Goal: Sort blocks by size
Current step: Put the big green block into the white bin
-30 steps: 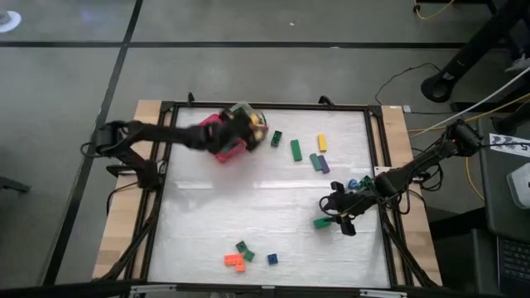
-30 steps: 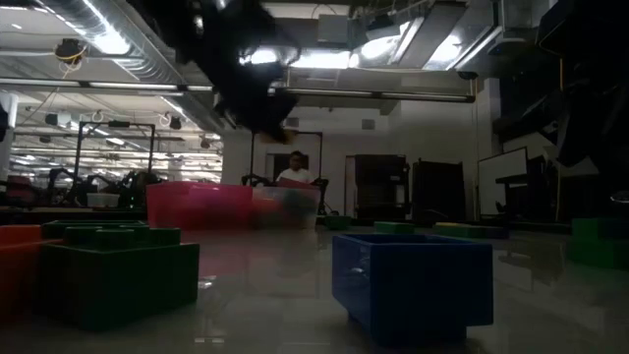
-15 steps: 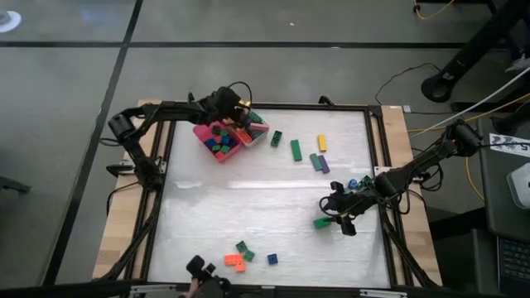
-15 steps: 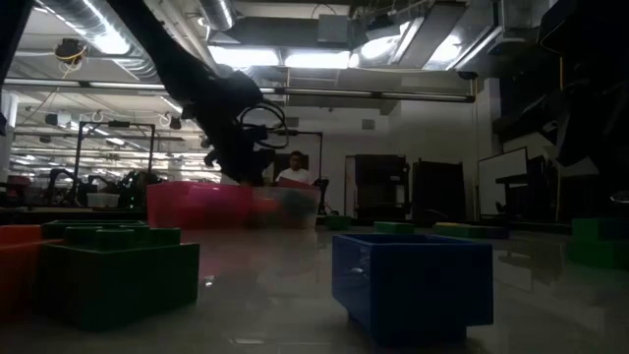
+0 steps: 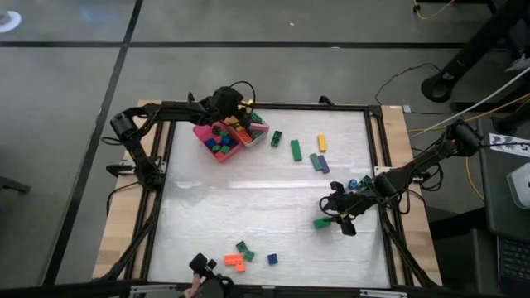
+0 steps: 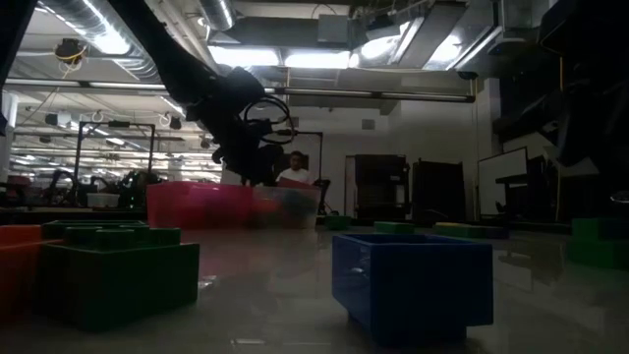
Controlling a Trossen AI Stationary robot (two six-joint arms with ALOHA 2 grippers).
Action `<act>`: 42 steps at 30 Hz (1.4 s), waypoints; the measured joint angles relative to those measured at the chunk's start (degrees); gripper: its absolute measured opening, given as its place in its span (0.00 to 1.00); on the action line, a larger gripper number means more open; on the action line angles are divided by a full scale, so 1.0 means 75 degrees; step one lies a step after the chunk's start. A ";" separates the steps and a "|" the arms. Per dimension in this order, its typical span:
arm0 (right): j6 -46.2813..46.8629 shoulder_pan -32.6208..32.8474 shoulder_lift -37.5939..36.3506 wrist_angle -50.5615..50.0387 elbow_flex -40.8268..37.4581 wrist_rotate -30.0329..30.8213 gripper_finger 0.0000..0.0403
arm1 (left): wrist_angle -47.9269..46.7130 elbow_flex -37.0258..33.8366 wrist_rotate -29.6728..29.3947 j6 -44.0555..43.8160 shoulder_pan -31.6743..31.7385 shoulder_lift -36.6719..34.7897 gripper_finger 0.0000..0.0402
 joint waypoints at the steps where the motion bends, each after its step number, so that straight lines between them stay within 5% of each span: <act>1: 0.0000 0.0000 0.0000 -0.0002 0.0000 -0.0036 0.45 | -0.0002 0.0000 0.0000 0.0029 0.0000 0.0000 0.55; 11: -0.0016 0.0000 0.0123 -0.0063 -0.0006 -0.0191 0.45 | -0.0020 0.0000 0.0000 0.0040 0.0000 -0.0003 0.55; 27: -0.0478 0.0000 0.2127 0.0487 0.0026 -0.0472 0.45 | -0.0051 0.0000 0.0000 0.0034 0.0000 -0.0009 0.55; 42: -0.0481 0.0000 0.2605 0.1453 0.0076 -0.0867 0.45 | -0.0087 0.0000 0.0000 -0.0001 0.0000 -0.0012 0.55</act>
